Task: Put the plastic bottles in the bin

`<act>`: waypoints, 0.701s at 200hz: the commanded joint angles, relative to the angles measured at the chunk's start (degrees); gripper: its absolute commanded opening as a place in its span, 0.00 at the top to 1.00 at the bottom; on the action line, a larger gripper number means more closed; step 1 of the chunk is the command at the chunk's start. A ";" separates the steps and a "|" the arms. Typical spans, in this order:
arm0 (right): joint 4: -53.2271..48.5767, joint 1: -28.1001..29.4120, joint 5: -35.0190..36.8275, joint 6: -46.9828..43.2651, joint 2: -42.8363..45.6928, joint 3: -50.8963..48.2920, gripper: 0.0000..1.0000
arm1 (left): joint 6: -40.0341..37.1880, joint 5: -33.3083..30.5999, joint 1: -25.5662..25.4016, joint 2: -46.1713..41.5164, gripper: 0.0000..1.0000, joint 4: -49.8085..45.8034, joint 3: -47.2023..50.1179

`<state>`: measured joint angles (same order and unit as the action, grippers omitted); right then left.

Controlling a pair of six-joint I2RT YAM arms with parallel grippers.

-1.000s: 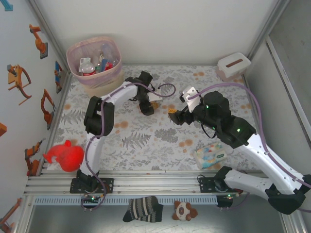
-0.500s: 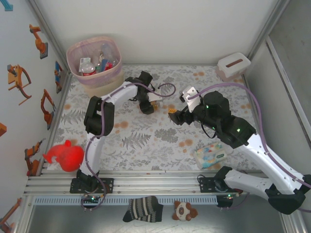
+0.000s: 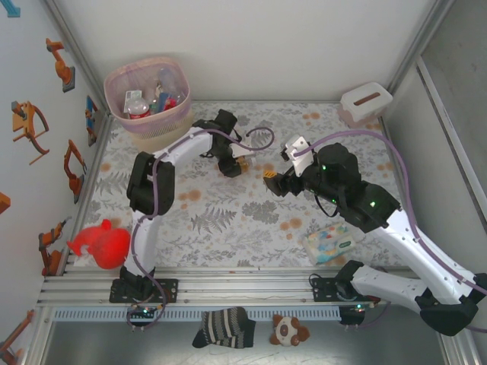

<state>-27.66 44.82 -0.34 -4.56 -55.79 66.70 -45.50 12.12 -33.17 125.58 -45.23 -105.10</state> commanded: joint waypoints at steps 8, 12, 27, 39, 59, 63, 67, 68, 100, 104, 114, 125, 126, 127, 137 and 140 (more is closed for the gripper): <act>0.92 0.15 1.13 -0.19 0.95 -0.56 0.14 | 1.71 3.53 0.47 -7.23 0.43 1.82 1.27; 0.94 0.10 1.06 -0.27 0.92 -0.56 0.14 | 1.87 3.67 0.47 -7.77 0.43 2.04 1.38; 0.99 0.13 0.95 -0.28 0.86 -0.54 0.14 | 2.25 4.37 0.56 -9.81 0.44 2.60 1.39; 1.03 0.11 0.87 -0.28 0.78 -0.51 0.14 | 2.58 4.90 0.65 -11.34 0.44 2.92 1.37; 1.03 0.14 0.87 -0.28 0.84 -0.47 0.14 | 4.31 7.46 1.37 -14.10 0.44 4.05 1.69; 1.03 0.10 0.87 -0.28 0.85 -0.51 0.14 | 4.91 8.26 1.62 -14.78 0.44 4.43 1.77; 1.07 0.17 0.87 -0.28 0.86 -0.51 0.14 | 5.52 9.06 1.89 -15.43 0.44 4.81 1.87; 1.05 0.18 0.87 -0.28 0.90 -0.51 0.14 | 5.65 9.28 1.93 -15.57 0.44 4.89 1.94; 1.23 0.10 0.78 -0.28 0.94 -0.52 0.14 | 10.23 14.50 4.35 -21.26 0.44 9.52 4.01; 1.21 0.16 0.71 -0.23 0.94 -0.53 0.14 | 10.67 14.94 4.63 -21.99 0.44 10.05 4.24; 1.30 0.16 0.62 -0.28 0.97 -0.52 0.14 | 11.72 15.61 5.23 -23.62 0.44 11.13 4.86; 1.38 0.17 0.60 -0.28 0.95 -0.51 0.14 | 12.77 16.14 5.80 -25.37 0.44 12.35 5.40; 1.42 0.18 0.60 -0.28 0.95 -0.56 0.14 | 12.83 16.16 5.90 -25.55 0.44 12.40 5.46; 1.45 0.14 0.60 -0.28 0.95 -0.54 0.14 | 12.86 16.17 5.96 -25.69 0.44 12.51 5.49; 1.56 0.18 0.51 -0.28 0.98 -0.51 0.14 | 14.02 16.27 6.39 -27.27 0.44 13.61 5.96; 1.60 0.17 0.45 -0.28 0.95 -0.51 0.14 | 14.29 16.30 6.56 -27.76 0.44 14.01 6.08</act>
<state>-27.64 44.82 -0.34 -4.56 -55.79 66.67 -35.42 24.53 -27.44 102.35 -35.51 -100.29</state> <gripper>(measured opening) 0.861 0.559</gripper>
